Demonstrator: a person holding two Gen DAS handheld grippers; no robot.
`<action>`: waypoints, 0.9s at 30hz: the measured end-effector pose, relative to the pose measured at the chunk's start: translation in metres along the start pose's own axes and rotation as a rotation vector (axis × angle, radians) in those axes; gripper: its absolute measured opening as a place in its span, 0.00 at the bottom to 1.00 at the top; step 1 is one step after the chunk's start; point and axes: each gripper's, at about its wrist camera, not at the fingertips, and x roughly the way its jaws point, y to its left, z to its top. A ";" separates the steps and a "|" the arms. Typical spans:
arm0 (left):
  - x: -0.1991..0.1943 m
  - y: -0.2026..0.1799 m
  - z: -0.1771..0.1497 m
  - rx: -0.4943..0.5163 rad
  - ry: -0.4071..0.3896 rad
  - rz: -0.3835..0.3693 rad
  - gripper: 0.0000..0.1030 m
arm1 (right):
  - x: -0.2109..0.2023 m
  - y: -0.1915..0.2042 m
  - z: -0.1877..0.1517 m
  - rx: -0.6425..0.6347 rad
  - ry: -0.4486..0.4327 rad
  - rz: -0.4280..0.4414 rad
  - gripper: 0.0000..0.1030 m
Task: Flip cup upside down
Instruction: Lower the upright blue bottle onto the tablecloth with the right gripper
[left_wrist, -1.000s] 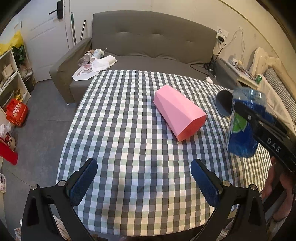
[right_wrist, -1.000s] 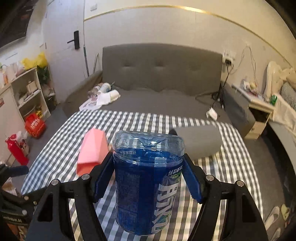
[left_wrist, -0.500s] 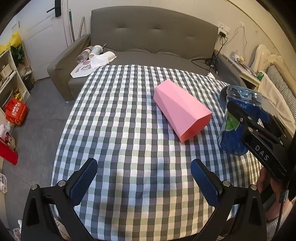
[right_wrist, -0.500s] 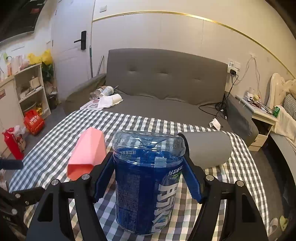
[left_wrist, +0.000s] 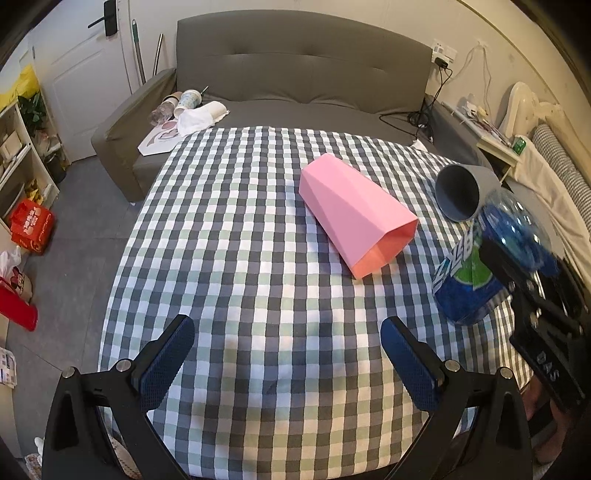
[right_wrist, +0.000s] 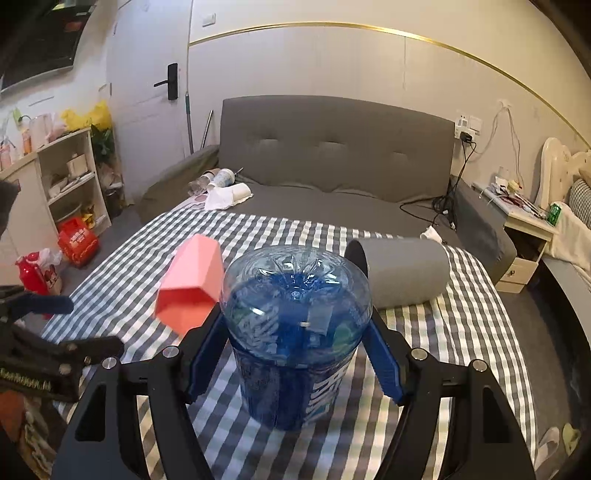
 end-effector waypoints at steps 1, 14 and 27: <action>-0.001 0.000 0.000 0.000 0.000 -0.004 1.00 | -0.003 -0.001 -0.002 -0.001 0.005 0.002 0.69; -0.009 -0.005 -0.010 0.029 -0.011 0.004 1.00 | -0.009 0.000 -0.018 -0.005 0.047 0.009 0.68; -0.030 -0.014 -0.018 0.056 -0.079 0.004 1.00 | -0.040 -0.010 -0.015 0.025 0.038 0.006 0.91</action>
